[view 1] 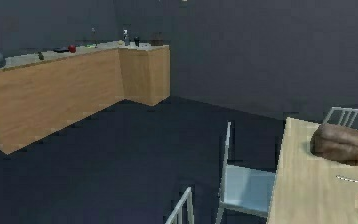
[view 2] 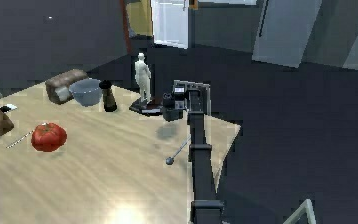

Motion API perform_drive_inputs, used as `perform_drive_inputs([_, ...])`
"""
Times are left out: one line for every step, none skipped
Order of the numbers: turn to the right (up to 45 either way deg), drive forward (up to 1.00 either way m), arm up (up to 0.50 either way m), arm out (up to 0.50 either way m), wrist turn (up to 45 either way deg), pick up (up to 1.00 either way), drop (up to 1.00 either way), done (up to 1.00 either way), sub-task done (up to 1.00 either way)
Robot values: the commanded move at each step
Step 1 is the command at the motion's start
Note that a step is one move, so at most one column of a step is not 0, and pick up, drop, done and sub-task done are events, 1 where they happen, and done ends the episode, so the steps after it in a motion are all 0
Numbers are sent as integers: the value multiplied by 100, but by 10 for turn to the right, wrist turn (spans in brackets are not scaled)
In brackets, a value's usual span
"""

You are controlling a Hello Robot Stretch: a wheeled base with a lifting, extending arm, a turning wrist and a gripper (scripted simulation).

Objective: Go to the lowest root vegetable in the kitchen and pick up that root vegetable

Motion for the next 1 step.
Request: perform_drive_inputs([0, 0, 0, 0, 0, 0, 0, 100, 0])
